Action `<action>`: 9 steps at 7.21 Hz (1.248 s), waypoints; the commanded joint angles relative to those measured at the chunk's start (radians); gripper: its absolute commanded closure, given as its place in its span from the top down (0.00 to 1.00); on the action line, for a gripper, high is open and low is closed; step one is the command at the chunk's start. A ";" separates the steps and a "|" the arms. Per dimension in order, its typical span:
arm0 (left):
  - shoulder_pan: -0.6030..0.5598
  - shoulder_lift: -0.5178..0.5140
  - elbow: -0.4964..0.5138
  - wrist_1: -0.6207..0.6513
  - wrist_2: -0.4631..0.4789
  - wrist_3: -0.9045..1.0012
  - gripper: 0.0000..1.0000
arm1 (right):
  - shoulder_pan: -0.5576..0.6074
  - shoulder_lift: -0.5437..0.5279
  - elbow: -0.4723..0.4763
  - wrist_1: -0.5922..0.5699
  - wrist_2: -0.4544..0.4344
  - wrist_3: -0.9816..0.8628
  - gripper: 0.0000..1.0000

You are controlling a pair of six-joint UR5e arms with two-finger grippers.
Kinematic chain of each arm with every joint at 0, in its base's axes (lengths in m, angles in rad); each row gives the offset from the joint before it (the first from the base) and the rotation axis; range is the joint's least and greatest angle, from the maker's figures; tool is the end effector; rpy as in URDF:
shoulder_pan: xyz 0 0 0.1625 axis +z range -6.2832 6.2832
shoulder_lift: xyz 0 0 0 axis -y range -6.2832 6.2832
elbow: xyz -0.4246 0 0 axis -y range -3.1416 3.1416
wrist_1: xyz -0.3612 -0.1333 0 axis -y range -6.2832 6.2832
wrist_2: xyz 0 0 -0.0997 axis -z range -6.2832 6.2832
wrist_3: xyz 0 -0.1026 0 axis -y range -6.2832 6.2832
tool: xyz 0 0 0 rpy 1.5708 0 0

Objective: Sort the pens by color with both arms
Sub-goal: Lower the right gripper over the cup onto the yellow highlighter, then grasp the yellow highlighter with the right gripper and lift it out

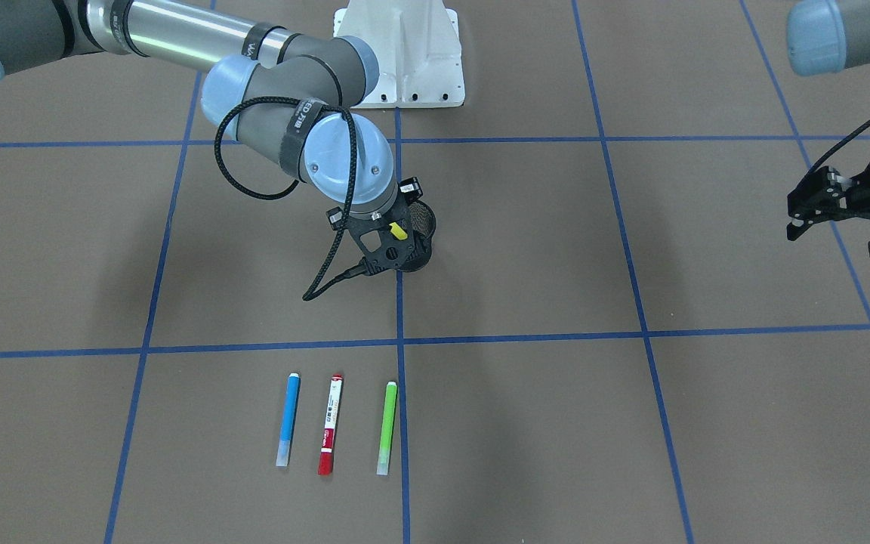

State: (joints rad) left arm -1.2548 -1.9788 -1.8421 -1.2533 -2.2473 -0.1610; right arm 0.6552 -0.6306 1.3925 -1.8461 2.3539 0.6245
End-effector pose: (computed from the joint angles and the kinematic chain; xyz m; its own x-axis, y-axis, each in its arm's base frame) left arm 0.1118 -0.5642 0.3649 0.7102 0.3046 -0.6347 -0.1791 0.9501 0.2555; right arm -0.5389 -0.4909 0.1812 0.5479 -0.3041 0.7793 0.4691 0.8830 0.0147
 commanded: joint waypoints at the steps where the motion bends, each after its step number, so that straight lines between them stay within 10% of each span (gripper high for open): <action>1: 0.000 0.002 0.000 0.000 0.000 0.000 1.00 | 0.000 0.000 0.034 -0.002 0.011 0.015 0.00; 9: 0.002 0.000 0.001 0.000 -0.015 -0.023 1.00 | 0.125 0.097 0.324 -0.269 -0.032 0.264 0.00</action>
State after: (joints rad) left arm -1.2524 -1.9788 -1.8401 -1.2532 -2.2526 -0.1814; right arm 0.7543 -0.5581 1.6835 -2.0986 2.3623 0.7814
